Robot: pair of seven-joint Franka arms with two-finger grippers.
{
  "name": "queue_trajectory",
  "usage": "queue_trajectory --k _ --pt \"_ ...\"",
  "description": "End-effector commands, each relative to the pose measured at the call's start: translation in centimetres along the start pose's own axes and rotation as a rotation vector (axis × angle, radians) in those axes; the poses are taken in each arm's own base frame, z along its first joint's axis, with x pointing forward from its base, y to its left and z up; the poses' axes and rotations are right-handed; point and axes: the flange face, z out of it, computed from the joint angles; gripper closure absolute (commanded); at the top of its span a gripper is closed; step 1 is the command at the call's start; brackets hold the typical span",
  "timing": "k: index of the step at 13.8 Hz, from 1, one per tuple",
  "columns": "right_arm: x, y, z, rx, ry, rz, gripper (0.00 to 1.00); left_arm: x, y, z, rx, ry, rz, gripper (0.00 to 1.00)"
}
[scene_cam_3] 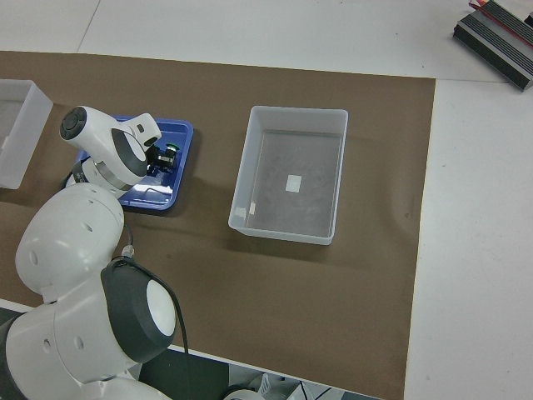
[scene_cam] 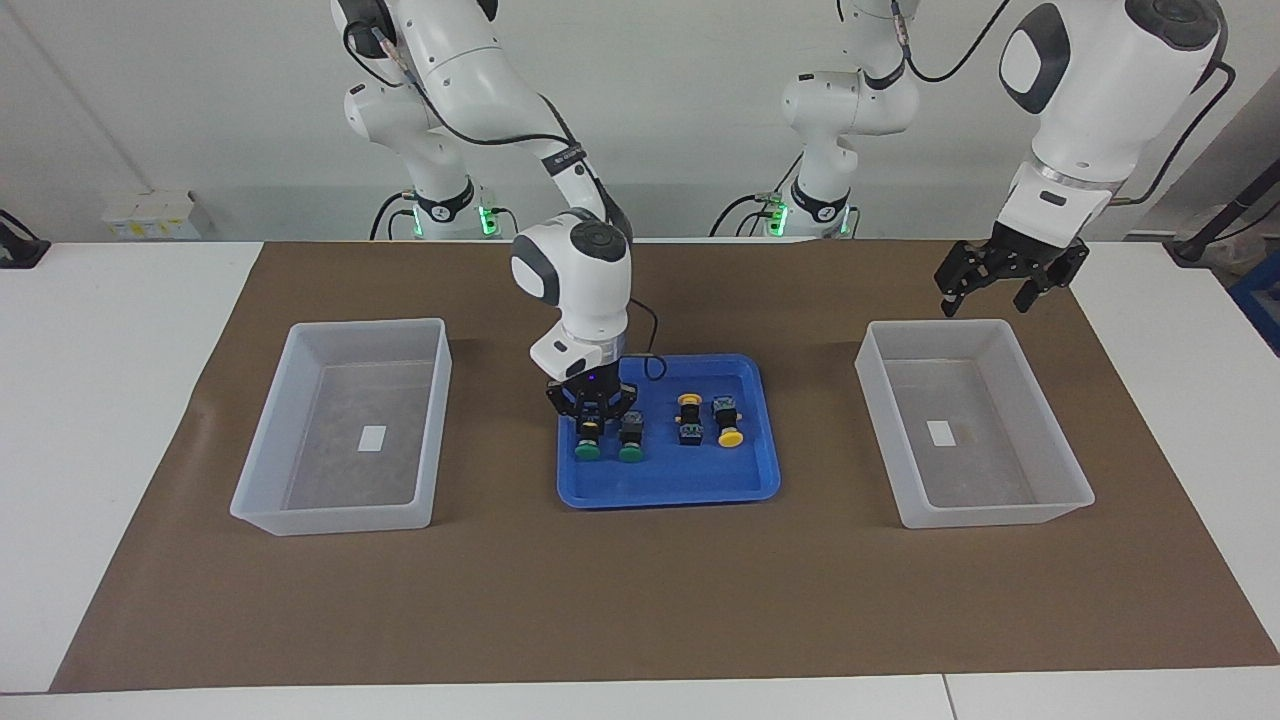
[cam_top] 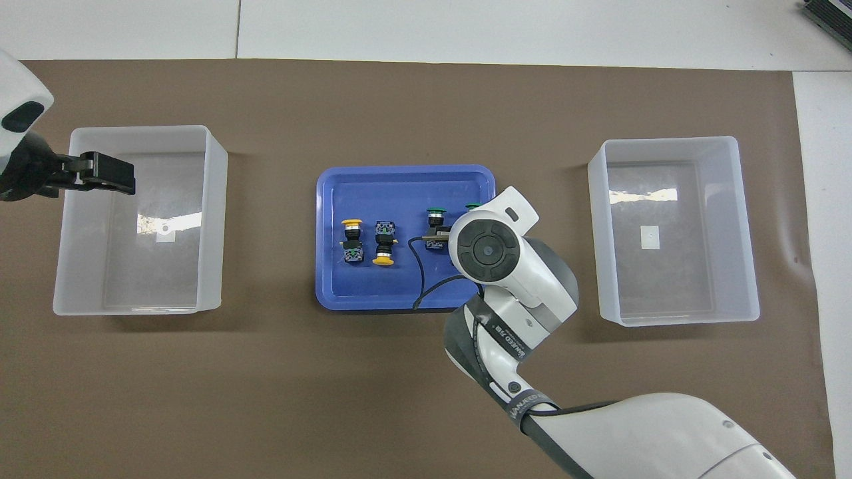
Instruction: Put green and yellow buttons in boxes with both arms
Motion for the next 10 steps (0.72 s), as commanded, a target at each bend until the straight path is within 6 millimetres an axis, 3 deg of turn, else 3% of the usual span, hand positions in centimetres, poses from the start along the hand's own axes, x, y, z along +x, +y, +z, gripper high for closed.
queue_trajectory --k 1,5,8,10 --pt "2.6 5.7 -5.4 -0.042 0.033 0.057 1.00 -0.1 0.0 0.2 0.001 0.012 -0.006 0.00" --pt "3.8 12.7 -7.2 -0.085 0.023 0.124 1.00 -0.1 0.0 0.3 0.002 0.010 -0.004 0.00" --pt "5.5 17.4 -9.5 -0.088 0.042 0.143 1.00 -0.2 1.2 0.6 0.004 0.008 0.013 0.00" --pt "6.2 20.7 -10.2 -0.113 0.024 0.095 1.00 -0.3 3.1 1.0 0.002 0.001 0.047 0.00"
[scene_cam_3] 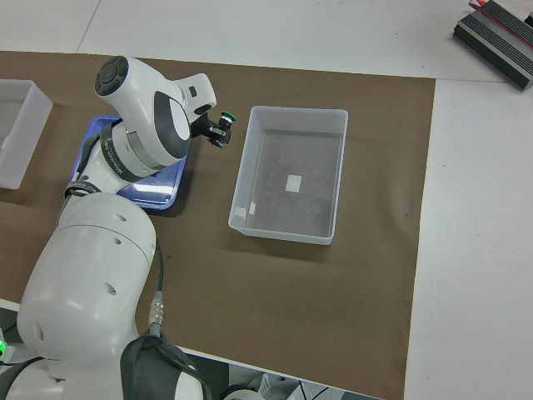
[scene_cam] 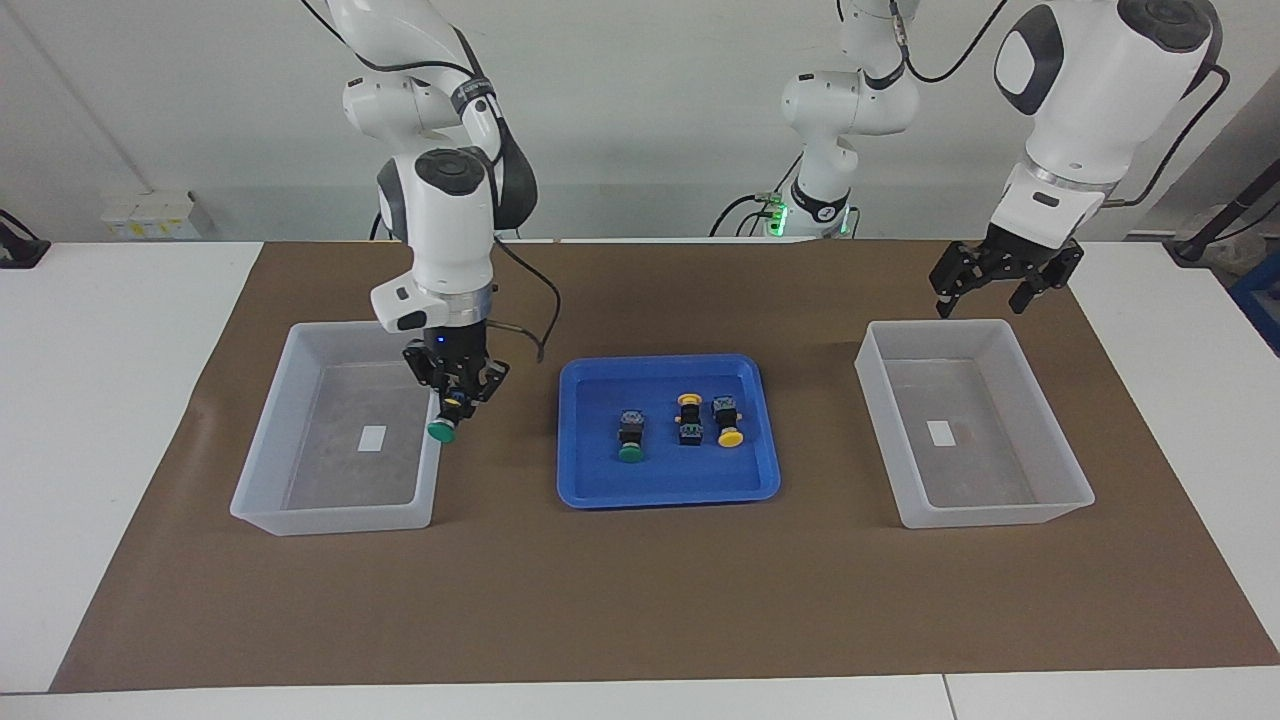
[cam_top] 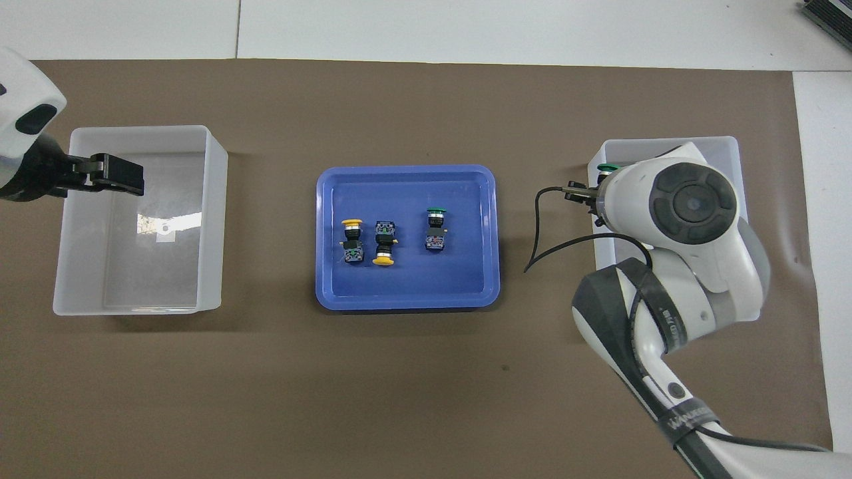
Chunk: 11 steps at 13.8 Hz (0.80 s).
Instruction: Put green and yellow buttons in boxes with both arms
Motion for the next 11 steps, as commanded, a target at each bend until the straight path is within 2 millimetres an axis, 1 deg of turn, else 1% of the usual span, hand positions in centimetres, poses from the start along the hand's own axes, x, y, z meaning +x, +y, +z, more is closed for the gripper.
queue_trajectory --k 1,2,3,4,6,7,8,9,11 --pt "0.5 3.9 -0.8 -0.028 -0.007 -0.087 1.00 -0.1 2.6 1.1 0.005 -0.002 0.037 0.00" --pt "0.6 4.8 -0.6 -0.037 -0.026 -0.121 1.00 0.2 3.8 2.4 0.007 -0.023 0.051 0.00" --pt "1.0 6.2 -0.2 -0.048 -0.042 -0.136 1.00 0.5 5.4 3.5 0.006 -0.032 0.074 0.00" --pt "1.0 7.1 0.3 -0.045 -0.055 -0.163 1.00 1.1 6.6 4.8 0.005 -0.031 0.073 0.00" --pt "1.5 9.2 1.7 0.016 -0.097 -0.187 1.00 1.8 9.7 7.8 -0.003 -0.018 0.035 0.00" --pt "1.8 10.2 2.6 0.029 -0.110 -0.216 1.00 1.6 11.3 8.9 -0.013 -0.004 0.030 0.00" --pt "2.1 10.6 3.5 0.039 -0.096 -0.273 1.00 1.4 12.3 10.2 -0.040 0.016 0.013 0.00" --pt "2.1 11.3 5.1 0.046 -0.090 -0.333 1.00 1.3 13.0 11.3 -0.067 0.031 -0.006 0.00" --pt "2.0 12.2 8.3 0.060 -0.067 -0.401 1.00 0.6 15.4 13.8 -0.094 0.066 -0.023 0.00"
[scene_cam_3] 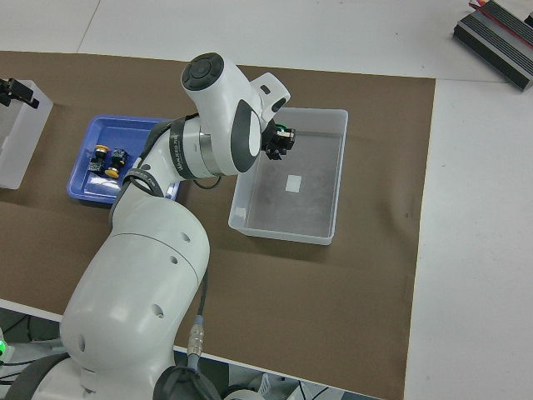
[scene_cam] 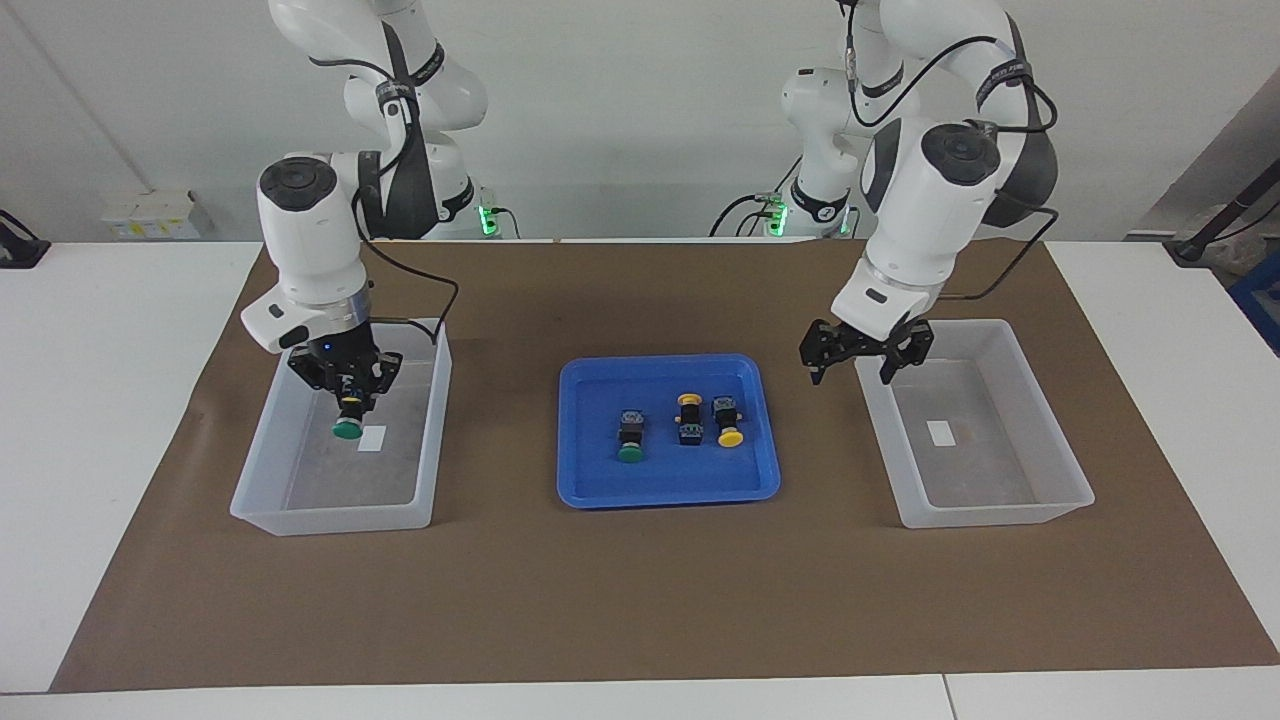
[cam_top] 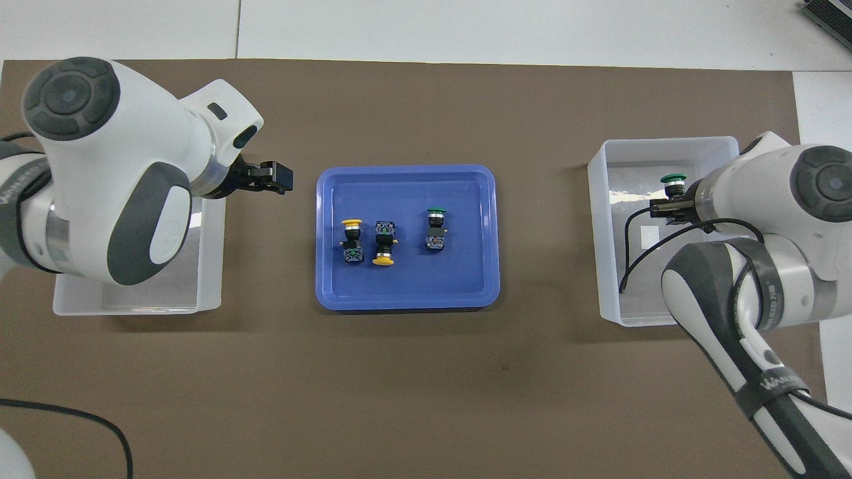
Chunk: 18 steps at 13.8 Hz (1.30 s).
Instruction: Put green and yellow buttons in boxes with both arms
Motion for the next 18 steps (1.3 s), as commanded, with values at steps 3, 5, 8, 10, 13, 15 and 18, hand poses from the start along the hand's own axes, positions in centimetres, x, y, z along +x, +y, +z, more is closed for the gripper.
queue_trajectory --k 3,5,8,10,13,15,18 --pt "-0.2 1.8 6.7 0.030 0.042 -0.063 1.00 -1.4 6.4 6.8 -0.043 0.055 -0.067 0.00" --pt "0.0 1.6 8.6 0.038 0.049 -0.060 1.00 -1.6 8.7 9.5 -0.050 0.065 -0.063 0.00" --pt "0.0 1.4 10.3 0.044 0.062 -0.058 1.00 -2.9 12.3 13.0 -0.060 0.072 -0.065 0.00" --pt "-0.1 2.0 11.4 0.045 0.059 -0.048 1.00 -3.5 13.6 13.1 -0.063 0.070 -0.044 0.00" --pt "-0.1 2.0 11.8 0.046 0.059 -0.051 0.78 -4.9 15.4 13.8 -0.060 0.056 -0.010 0.00" --pt "0.0 1.7 11.6 0.047 0.063 -0.052 0.39 -5.5 15.6 14.4 -0.057 0.050 -0.003 0.03" --pt "0.6 1.6 10.7 0.045 0.076 -0.054 0.08 -6.5 15.7 15.7 -0.056 0.050 0.005 0.09"
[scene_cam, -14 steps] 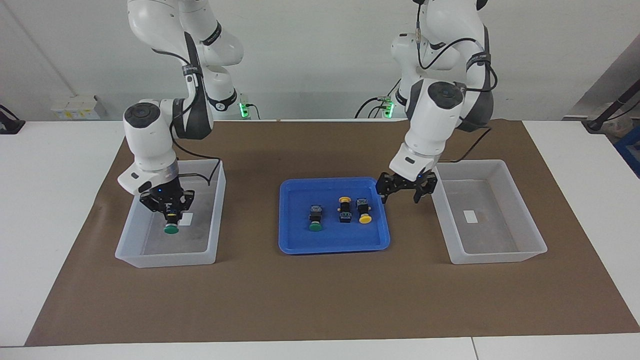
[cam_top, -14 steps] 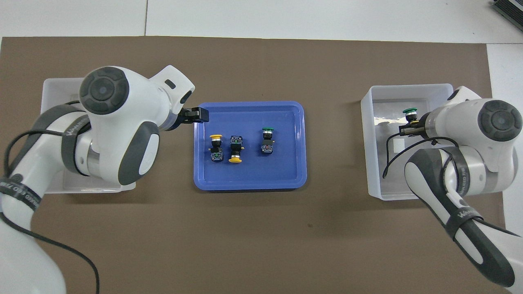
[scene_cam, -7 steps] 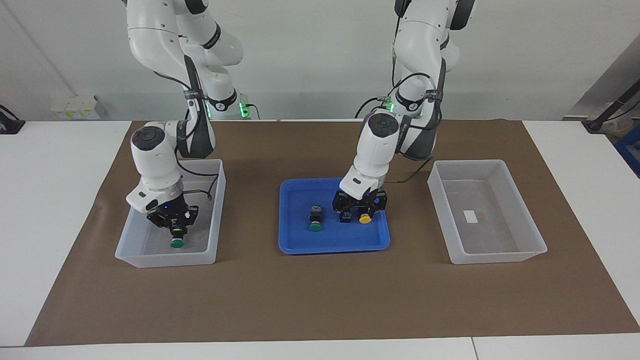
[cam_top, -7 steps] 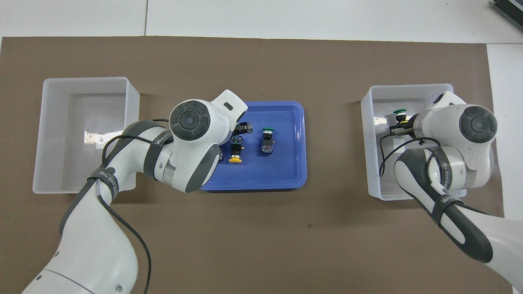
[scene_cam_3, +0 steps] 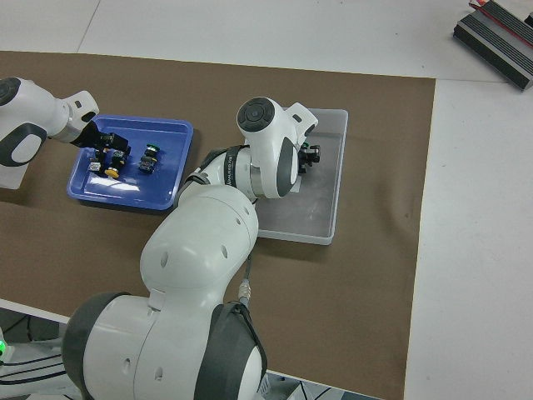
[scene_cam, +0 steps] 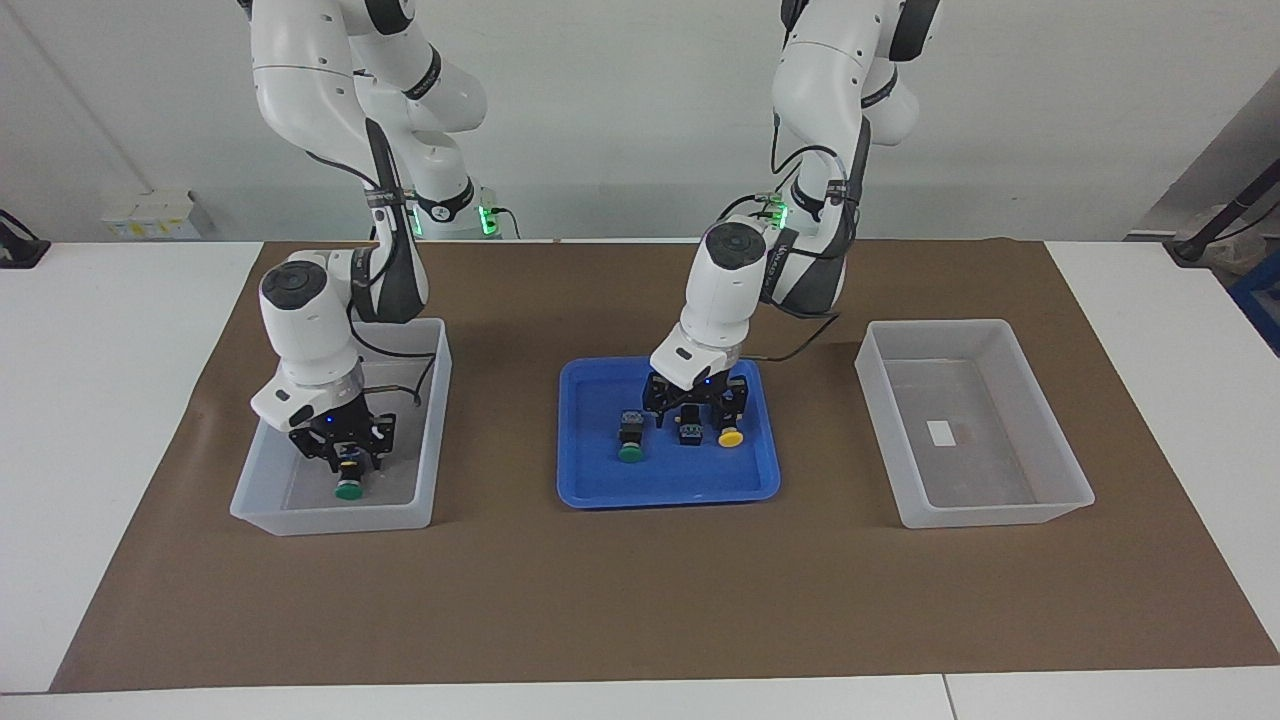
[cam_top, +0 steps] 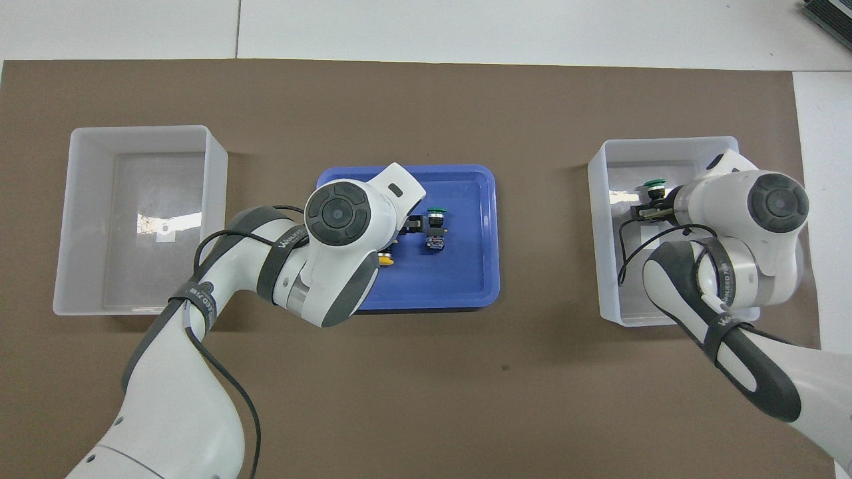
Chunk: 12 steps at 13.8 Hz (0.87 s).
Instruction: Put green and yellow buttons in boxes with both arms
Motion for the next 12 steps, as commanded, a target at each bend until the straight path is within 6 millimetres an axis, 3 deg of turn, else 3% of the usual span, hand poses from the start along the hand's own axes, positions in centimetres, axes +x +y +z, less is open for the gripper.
queue_trajectory --k 1,6,9,12 --pt "0.8 0.0 -1.6 0.007 0.036 -0.010 0.00 -1.6 0.1 1.3 -0.002 -0.002 0.004 0.10" --pt "1.9 -1.0 -8.4 0.022 0.000 0.021 0.00 -2.8 0.1 2.5 -0.001 -0.004 0.012 0.23" --pt "2.4 -1.5 -10.6 0.020 0.025 0.013 0.00 -3.1 0.0 2.8 0.002 -0.009 0.014 0.41" --pt "2.8 -4.2 -14.0 0.060 0.042 0.023 0.00 -3.3 0.1 2.9 0.005 -0.016 0.016 0.63"
